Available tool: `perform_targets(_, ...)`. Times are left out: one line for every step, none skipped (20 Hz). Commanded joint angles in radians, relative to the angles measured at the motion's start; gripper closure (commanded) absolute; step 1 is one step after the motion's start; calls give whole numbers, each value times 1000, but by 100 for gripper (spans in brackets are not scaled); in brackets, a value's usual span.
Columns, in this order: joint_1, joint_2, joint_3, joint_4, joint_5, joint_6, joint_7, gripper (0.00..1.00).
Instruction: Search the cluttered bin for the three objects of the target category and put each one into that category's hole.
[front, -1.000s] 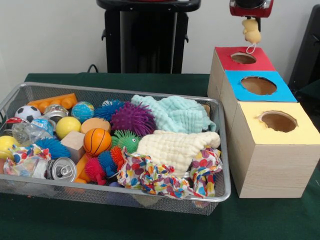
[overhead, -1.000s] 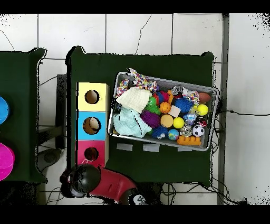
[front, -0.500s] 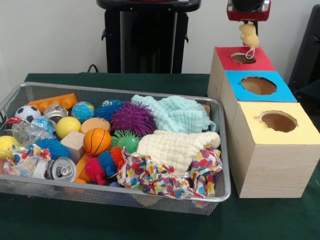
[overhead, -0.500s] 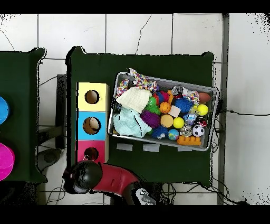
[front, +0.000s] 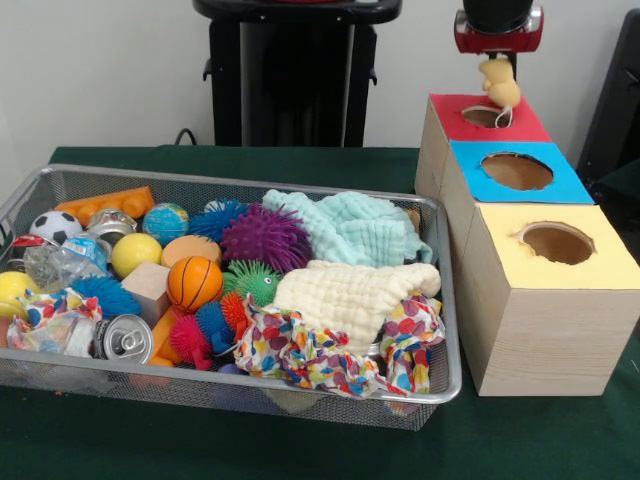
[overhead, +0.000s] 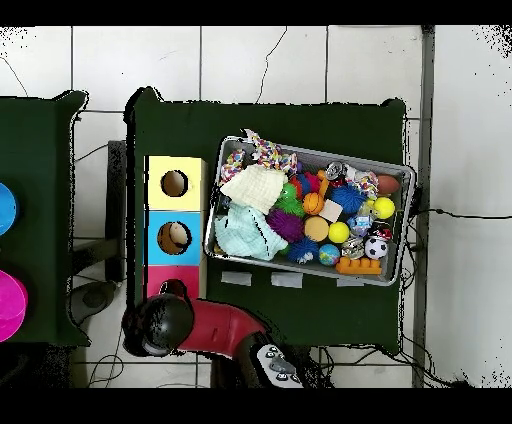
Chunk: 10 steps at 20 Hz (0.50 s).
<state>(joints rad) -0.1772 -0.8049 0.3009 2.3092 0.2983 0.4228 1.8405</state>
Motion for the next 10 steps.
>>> perform_targets(-24,67,-32,-192,-53,-34,67,100)
perform_targets(-25,70,-33,-196,-59,-35,68,100)
perform_targets(-27,77,-36,-201,-67,-41,64,100)
perform_targets(-29,84,-38,-210,-74,-40,62,100)
perform_targets(-29,90,-43,-218,-83,-43,62,100)
perform_targets(-29,95,-46,-230,-90,-37,61,100)
perform_targets(-29,101,-52,-240,-100,-35,59,100)
perform_targets(-32,102,-56,-247,-108,-28,57,100)
perform_targets(-32,107,-62,-255,-117,-27,56,100)
perform_targets(-32,103,-62,-260,-121,-20,58,100)
